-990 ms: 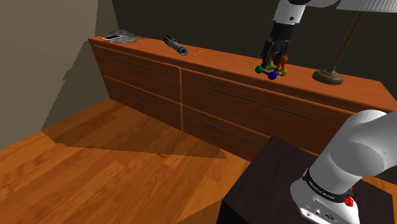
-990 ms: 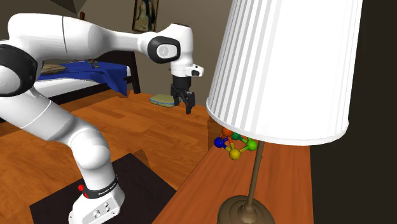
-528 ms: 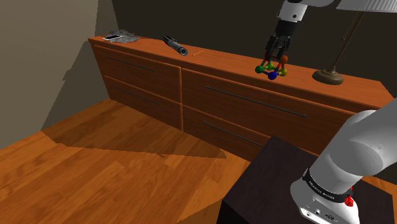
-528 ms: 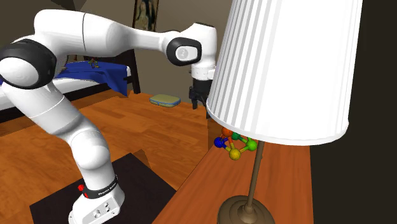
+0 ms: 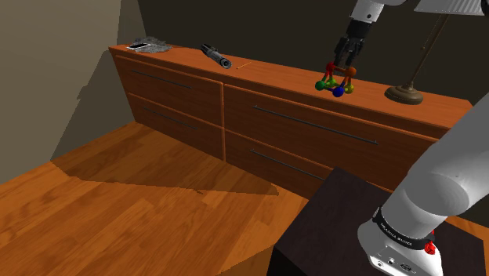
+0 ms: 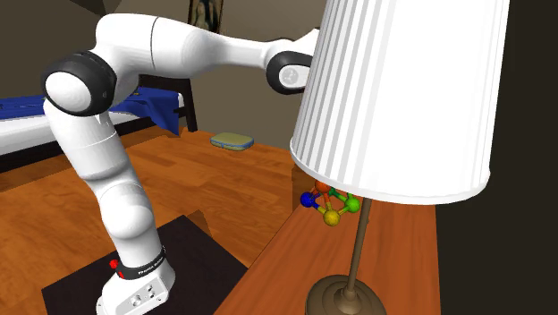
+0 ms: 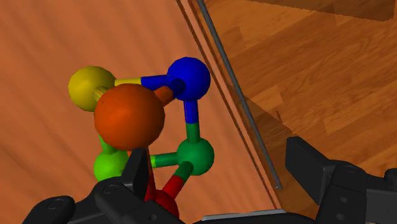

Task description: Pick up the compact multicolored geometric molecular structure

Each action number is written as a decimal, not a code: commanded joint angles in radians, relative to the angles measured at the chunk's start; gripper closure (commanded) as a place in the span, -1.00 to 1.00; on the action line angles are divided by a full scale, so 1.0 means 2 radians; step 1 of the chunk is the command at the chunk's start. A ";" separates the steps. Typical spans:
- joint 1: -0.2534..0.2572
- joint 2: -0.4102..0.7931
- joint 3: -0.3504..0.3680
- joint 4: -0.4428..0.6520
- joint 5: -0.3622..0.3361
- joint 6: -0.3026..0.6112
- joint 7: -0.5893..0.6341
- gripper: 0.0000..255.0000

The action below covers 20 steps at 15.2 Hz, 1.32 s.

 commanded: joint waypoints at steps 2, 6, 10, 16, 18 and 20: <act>-0.013 0.059 -0.027 0.053 0.040 -0.008 -0.043 -1.00; -0.017 0.069 -0.029 0.042 0.048 0.009 -0.053 -1.00; -0.017 0.069 -0.028 0.016 0.049 0.036 -0.057 -1.00; -0.016 0.069 -0.028 0.011 0.049 0.041 -0.057 1.00; -0.016 0.070 -0.028 0.011 0.050 0.041 -0.057 1.00; -0.017 0.070 -0.028 0.011 0.050 0.040 -0.058 1.00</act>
